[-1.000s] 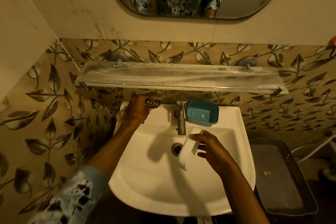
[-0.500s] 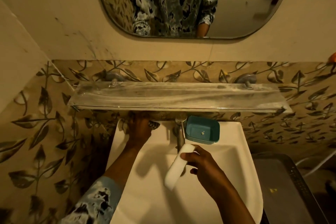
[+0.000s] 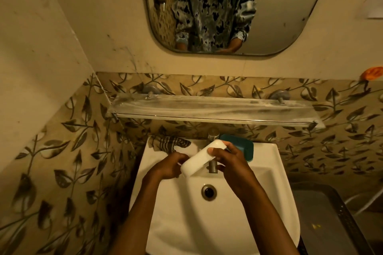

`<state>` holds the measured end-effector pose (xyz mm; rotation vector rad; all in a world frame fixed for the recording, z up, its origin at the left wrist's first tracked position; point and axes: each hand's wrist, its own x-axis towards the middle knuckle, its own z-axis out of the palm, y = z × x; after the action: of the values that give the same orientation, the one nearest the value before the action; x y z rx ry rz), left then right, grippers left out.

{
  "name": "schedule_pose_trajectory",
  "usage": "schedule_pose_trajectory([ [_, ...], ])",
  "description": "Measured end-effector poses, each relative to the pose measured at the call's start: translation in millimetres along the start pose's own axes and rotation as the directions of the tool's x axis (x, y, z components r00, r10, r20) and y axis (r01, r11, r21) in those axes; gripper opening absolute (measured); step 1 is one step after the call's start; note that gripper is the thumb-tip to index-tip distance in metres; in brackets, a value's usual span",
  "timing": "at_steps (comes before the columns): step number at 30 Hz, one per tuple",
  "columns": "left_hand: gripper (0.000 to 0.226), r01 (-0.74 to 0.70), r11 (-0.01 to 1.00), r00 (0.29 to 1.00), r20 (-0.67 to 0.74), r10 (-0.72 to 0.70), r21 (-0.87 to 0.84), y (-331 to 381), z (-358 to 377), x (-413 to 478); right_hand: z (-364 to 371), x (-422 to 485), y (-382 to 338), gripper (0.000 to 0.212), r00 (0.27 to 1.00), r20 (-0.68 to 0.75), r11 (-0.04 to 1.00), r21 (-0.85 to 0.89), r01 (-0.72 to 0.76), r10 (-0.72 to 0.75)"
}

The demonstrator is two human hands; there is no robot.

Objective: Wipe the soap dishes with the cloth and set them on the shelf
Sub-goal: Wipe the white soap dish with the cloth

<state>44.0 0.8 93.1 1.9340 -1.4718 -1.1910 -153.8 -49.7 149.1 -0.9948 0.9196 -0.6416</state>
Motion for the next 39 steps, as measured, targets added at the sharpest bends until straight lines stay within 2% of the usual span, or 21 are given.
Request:
schedule_pose_trajectory([
  [4, 0.028, 0.009, 0.968, 0.999, 0.044, 0.002, -0.25, 29.1, -6.5, -39.9, 1.6, -10.4, -18.7, 0.048, 0.996, -0.018, 0.996, 0.034, 0.084, -0.083],
  [6, 0.026, -0.021, 0.954, 1.0, 0.015, 0.027, -0.3, 45.2, -11.5, -54.0, 1.6, -15.2, -29.1, 0.042, 0.99, -0.041, 0.99, 0.049, 0.134, -0.132],
  [9, 0.024, -0.093, 0.93, 0.995, -0.057, 0.078, -0.355, 68.9, -21.5, -69.9, 1.9, -20.7, -45.9, 0.057, 0.977, -0.047, 0.976, 0.05, 0.211, -0.209],
  [11, 0.022, -0.158, 0.915, 0.985, -0.125, 0.12, -0.371, 82.5, -29.4, -77.1, 2.7, -23.8, -59.5, 0.064, 0.962, -0.038, 0.957, 0.094, 0.273, -0.27],
  [13, 0.024, -0.204, 0.904, 0.967, -0.221, 0.126, -0.375, 96.1, -37.8, -81.5, 2.0, -21.3, -73.7, 0.061, 0.946, -0.036, 0.936, 0.14, 0.324, -0.322],
  [16, 0.04, -0.29, 0.886, 0.921, -0.356, 0.157, -0.361, 114.0, -52.7, -81.2, 0.4, -7.5, -92.9, 0.055, 0.925, -0.056, 0.921, 0.082, 0.38, -0.376],
  [20, 0.039, -0.396, 0.815, 0.878, -0.434, 0.202, -0.423, 131.5, -73.9, -67.4, 0.7, 20.2, -110.9, 0.057, 0.92, -0.028, 0.919, 0.046, 0.393, -0.392],
  [23, 0.046, -0.419, 0.817, 0.832, -0.528, 0.171, -0.397, 141.8, -86.5, -53.0, 4.9, 37.6, -120.5, 0.058, 0.915, 0.017, 0.915, 0.003, 0.403, -0.403],
  [28, 0.051, -0.387, 0.888, 0.808, -0.555, 0.198, -0.248, 139.8, -109.8, -32.9, 14.8, 57.8, -128.0, 0.042, 0.903, 0.081, 0.896, -0.117, 0.429, -0.421],
  [31, 0.047, -0.343, 0.919, 0.797, -0.578, 0.176, -0.193, 129.2, -118.1, -25.5, 27.5, 66.1, -129.3, 0.035, 0.911, 0.046, 0.882, -0.235, 0.409, -0.411],
  [33, 0.045, -0.299, 0.934, 0.797, -0.59, 0.13, -0.197, 120.2, -123.6, -20.5, 38.5, 69.9, -128.9, 0.036, 0.911, 0.029, 0.863, -0.308, 0.4, -0.412],
  [36, 0.041, -0.239, 0.955, 0.782, -0.617, 0.081, -0.178, 106.3, -133.8, -12.9, 54.3, 76.8, -127.3, 0.035, 0.888, 0.1, 0.798, -0.403, 0.448, -0.448],
  [39, 0.041, -0.173, 0.973, 0.752, -0.658, 0.032, -0.15, 94.0, -143.2, -8.1, 68.6, 86.7, -125.6, 0.05, 0.911, 0.128, 0.784, -0.471, 0.404, -0.392],
])
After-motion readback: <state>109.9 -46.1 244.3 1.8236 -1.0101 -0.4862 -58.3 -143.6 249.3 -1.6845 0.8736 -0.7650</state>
